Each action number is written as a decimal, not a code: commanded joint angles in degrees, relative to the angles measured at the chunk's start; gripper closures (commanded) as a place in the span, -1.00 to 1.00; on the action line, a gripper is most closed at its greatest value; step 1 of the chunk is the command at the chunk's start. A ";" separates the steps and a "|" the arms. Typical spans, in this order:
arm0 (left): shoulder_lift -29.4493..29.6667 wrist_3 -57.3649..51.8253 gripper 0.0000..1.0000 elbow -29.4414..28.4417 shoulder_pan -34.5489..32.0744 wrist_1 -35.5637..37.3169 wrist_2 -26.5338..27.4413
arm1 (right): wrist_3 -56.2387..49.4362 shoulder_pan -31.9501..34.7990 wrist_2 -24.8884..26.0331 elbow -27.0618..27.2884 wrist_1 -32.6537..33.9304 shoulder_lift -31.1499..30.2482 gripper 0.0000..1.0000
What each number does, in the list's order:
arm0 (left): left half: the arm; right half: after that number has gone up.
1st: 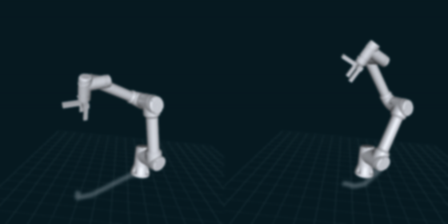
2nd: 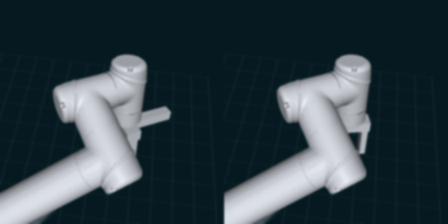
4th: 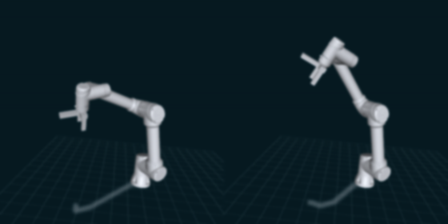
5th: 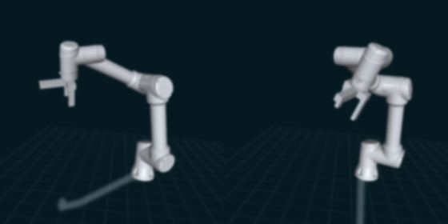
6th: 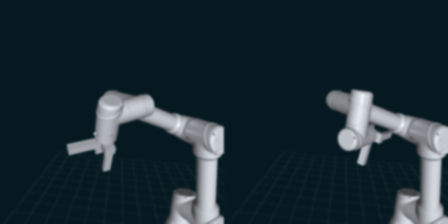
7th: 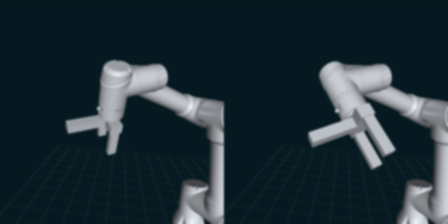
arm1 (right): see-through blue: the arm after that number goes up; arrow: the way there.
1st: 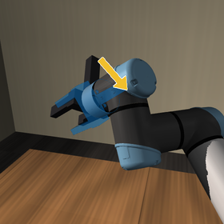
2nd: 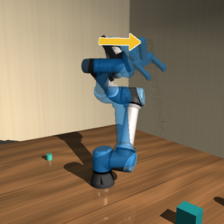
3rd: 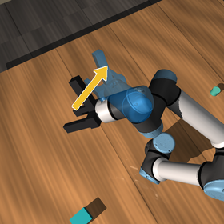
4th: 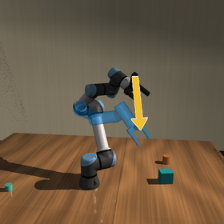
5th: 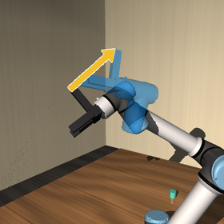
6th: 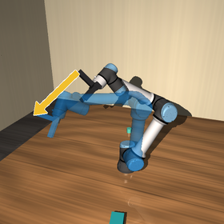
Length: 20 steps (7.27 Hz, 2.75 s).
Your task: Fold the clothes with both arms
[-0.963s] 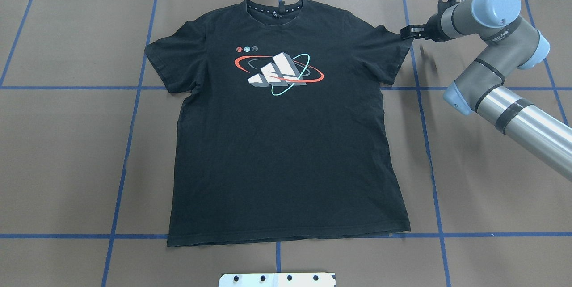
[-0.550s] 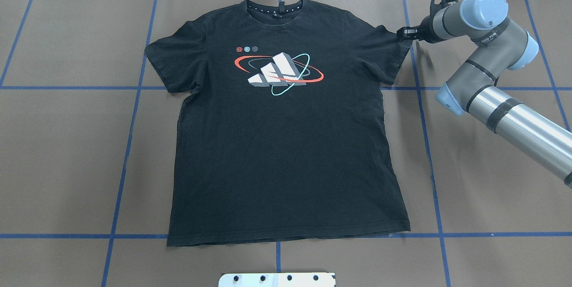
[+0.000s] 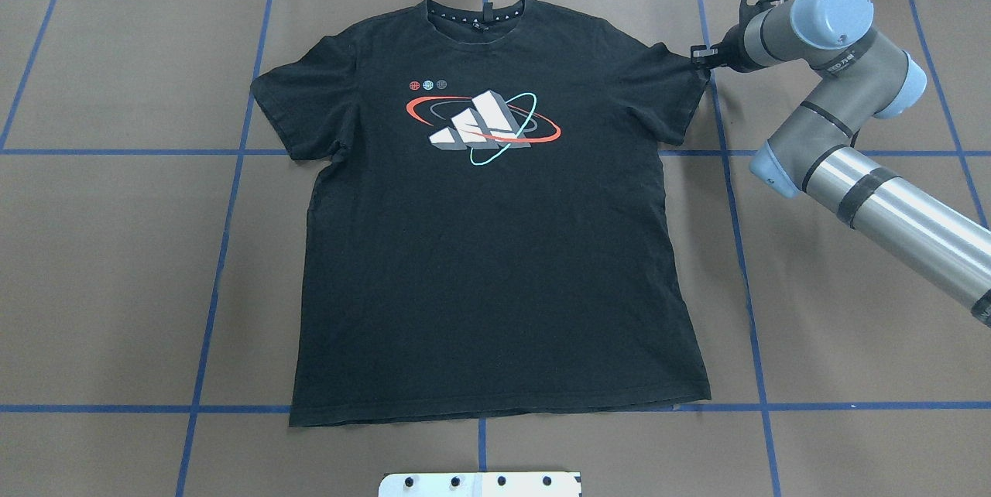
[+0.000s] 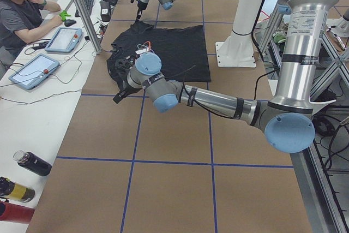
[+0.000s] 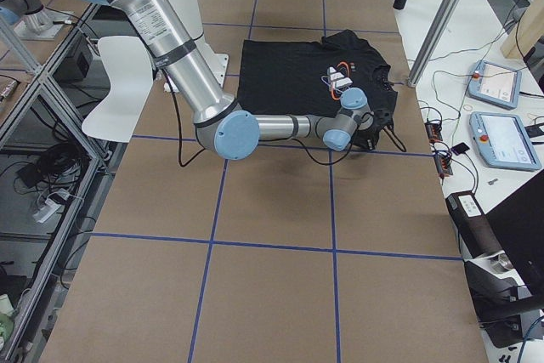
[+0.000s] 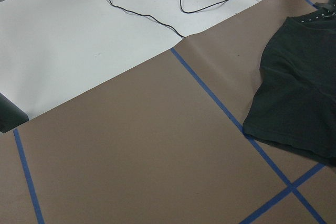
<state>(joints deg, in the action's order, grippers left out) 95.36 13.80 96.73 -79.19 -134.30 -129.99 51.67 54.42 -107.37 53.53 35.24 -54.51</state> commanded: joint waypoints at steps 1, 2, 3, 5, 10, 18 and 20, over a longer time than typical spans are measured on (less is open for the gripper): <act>0.00 0.00 -1.00 -0.05 0.00 0.00 0.00 | 0.01 0.42 -0.03 1.65 0.00 -0.51 1.00; 0.00 0.00 -1.00 -0.05 0.00 0.00 0.00 | 0.10 0.59 -0.03 4.19 0.09 -1.82 1.00; 0.00 0.09 -1.00 -0.05 0.00 0.00 0.00 | 0.27 0.77 -0.03 7.61 1.22 -2.18 1.00; 0.00 0.09 -1.00 -0.05 0.09 0.00 0.00 | 6.21 -0.45 2.15 14.90 9.79 -1.31 1.00; 0.44 0.26 -1.00 -0.32 0.35 0.00 0.00 | 23.47 -11.53 20.35 7.06 29.18 18.27 1.00; 2.01 0.79 -1.00 -0.67 2.19 0.09 0.00 | 19.11 -11.64 16.81 5.25 30.14 20.49 -1.00; 7.52 9.41 -1.00 -1.98 4.03 0.00 2.96 | 10.00 -7.25 7.57 16.89 40.73 16.83 -1.00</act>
<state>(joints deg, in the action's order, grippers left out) 99.56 16.90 95.51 -76.37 -134.23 -129.24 67.72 44.61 -94.44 63.43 69.88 -35.23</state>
